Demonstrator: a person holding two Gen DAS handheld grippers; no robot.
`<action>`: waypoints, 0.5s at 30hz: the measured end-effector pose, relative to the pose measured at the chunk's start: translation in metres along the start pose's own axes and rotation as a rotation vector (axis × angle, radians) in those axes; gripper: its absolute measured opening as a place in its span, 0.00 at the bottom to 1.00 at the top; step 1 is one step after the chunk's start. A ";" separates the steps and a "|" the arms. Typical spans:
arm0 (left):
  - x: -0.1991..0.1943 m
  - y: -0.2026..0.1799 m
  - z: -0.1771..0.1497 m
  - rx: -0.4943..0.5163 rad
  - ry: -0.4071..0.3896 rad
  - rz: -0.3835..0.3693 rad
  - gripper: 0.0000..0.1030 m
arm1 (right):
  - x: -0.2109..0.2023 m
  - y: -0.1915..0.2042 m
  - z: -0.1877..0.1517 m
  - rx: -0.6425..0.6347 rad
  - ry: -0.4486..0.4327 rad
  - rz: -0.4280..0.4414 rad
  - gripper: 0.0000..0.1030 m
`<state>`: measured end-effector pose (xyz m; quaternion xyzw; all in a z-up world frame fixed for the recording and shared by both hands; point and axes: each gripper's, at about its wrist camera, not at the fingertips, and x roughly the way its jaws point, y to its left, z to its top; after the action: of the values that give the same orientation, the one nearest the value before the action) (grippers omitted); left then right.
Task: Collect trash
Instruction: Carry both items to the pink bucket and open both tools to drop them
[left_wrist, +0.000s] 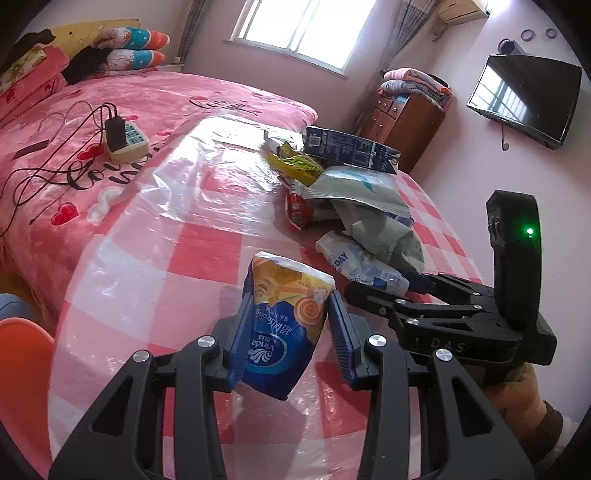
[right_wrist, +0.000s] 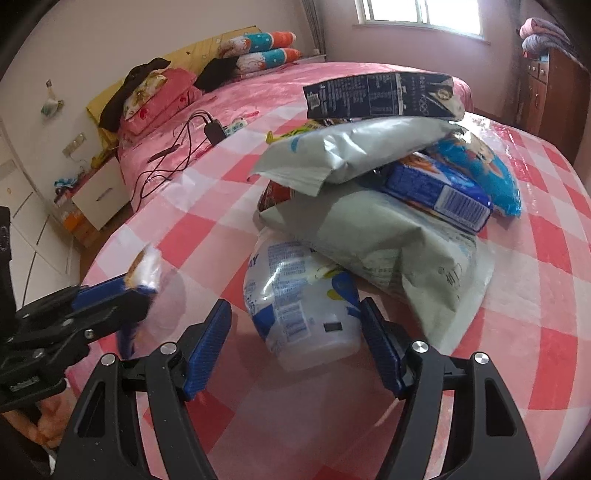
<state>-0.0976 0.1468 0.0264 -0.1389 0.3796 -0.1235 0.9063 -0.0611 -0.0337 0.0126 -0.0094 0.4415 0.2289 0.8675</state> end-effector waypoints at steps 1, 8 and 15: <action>-0.001 0.001 0.000 -0.002 -0.002 0.000 0.40 | 0.000 0.001 0.001 -0.006 0.000 -0.009 0.69; -0.009 0.011 -0.004 -0.025 -0.014 -0.007 0.40 | 0.001 0.005 -0.002 -0.026 -0.007 -0.066 0.62; -0.021 0.018 -0.006 -0.040 -0.034 -0.014 0.40 | -0.012 0.007 -0.010 0.024 -0.005 -0.031 0.62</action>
<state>-0.1145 0.1701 0.0299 -0.1618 0.3656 -0.1199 0.9087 -0.0780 -0.0347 0.0170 -0.0052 0.4420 0.2101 0.8721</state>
